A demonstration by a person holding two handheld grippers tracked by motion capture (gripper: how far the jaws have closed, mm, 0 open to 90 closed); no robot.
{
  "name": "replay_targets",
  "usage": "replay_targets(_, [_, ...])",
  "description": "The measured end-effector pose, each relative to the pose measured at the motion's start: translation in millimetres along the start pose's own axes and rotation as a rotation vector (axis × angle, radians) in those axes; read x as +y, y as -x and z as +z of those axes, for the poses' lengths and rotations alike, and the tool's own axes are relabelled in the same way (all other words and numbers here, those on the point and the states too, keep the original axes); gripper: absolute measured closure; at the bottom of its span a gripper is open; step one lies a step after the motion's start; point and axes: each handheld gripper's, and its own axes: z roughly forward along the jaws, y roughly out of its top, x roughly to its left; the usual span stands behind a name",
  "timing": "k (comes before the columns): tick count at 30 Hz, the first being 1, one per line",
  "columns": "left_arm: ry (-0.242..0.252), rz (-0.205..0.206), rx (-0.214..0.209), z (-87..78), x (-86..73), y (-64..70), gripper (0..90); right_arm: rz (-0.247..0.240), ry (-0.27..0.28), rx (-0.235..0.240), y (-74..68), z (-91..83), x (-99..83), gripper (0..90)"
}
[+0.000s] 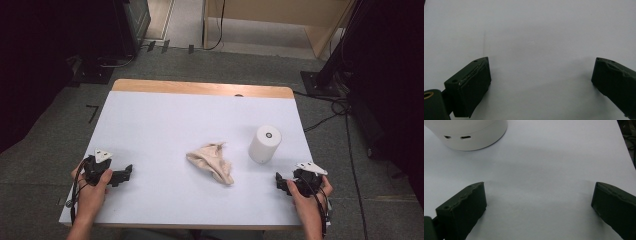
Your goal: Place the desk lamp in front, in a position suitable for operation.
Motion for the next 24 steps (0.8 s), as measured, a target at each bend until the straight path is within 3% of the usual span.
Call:
replay_targets(4, [0.0, 0.0, 0.0, 0.0, 0.0, 0.0, 2.4, 0.003, 0.009, -0.019, -1.7, -1.5, -0.3, 0.0])
replay_targets(7, [0.0, 0.001, 0.0, 0.0, 0.0, 0.0, 2.4, -0.025, 0.024, -0.035, -8.2, -4.1, 0.5, 0.0])
replay_targets(19, [-0.001, -0.001, -0.003, 0.2, 0.2, -0.3, 2.1, -0.062, 0.106, 0.058, -42.8, -10.0, 12.8, 0.0])
replay_targets(24, [0.001, -0.002, -0.004, 0.5, 0.4, -0.2, 1.9, -0.097, 0.146, 0.162, -71.1, -15.5, 18.3, 0.0])
